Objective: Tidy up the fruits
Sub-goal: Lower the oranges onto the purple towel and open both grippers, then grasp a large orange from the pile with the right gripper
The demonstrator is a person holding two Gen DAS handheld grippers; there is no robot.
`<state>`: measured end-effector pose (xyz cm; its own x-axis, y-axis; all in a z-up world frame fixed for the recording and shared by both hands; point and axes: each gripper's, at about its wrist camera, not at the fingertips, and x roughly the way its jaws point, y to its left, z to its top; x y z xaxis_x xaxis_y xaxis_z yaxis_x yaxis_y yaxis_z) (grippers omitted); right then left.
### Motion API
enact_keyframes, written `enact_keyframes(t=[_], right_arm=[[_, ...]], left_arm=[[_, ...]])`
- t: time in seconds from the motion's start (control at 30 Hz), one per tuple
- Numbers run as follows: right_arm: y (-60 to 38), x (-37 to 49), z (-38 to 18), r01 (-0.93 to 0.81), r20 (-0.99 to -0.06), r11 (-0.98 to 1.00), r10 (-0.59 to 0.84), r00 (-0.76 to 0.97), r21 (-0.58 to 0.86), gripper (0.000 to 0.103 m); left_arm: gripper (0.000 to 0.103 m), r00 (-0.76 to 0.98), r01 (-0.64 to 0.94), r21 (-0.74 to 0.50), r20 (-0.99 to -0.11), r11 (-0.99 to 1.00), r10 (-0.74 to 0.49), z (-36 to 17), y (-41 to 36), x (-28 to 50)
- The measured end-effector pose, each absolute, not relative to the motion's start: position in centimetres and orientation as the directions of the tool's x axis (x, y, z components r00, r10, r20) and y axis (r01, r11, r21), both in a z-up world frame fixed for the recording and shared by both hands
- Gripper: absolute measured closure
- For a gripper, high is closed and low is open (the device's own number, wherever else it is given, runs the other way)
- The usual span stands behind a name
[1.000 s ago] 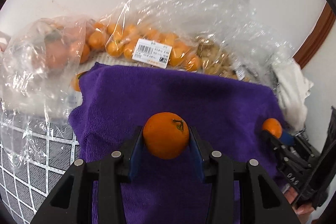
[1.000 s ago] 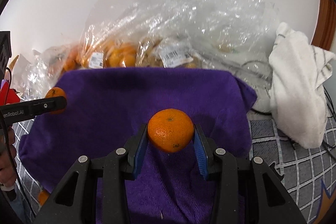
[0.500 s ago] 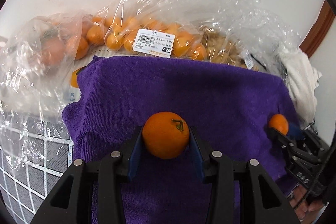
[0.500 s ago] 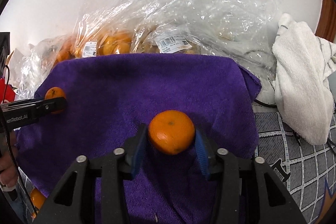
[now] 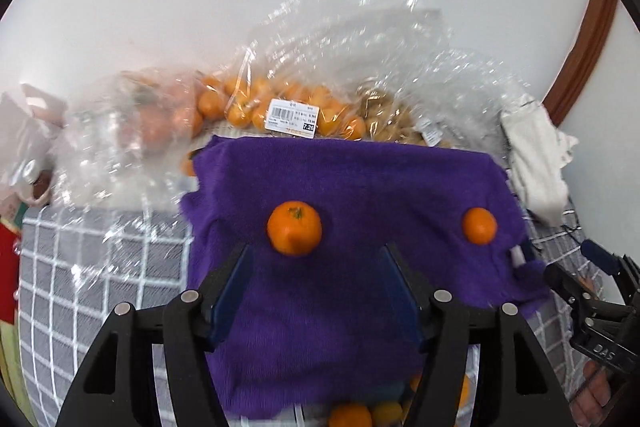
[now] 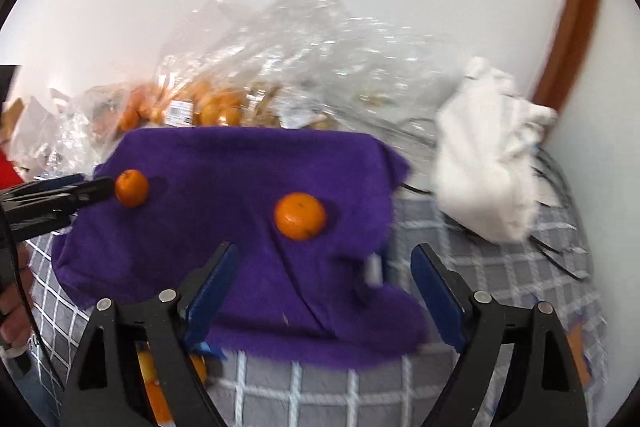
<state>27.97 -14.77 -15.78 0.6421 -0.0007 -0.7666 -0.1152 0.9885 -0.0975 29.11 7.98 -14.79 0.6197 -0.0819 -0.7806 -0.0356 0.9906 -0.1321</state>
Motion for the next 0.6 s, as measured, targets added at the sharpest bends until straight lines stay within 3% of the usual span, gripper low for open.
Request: enact_keyframes(t=[0.2, 0.6], right_arm=[[-15.6, 23.4, -14.6, -0.15, -0.744, 0.985, 0.038, 0.667, -0.085, 0.014], [-15.6, 17.0, -15.0, -0.194, -0.697, 0.981, 0.152, 0.701, 0.02, 0.014]], left_arm=[[0.04, 0.669, -0.042, -0.16, -0.737, 0.986, -0.091, -12.7, 8.8, 23.9], [0.041, 0.717, -0.012, -0.098, -0.695, 0.995, -0.06, -11.5, 9.6, 15.5]])
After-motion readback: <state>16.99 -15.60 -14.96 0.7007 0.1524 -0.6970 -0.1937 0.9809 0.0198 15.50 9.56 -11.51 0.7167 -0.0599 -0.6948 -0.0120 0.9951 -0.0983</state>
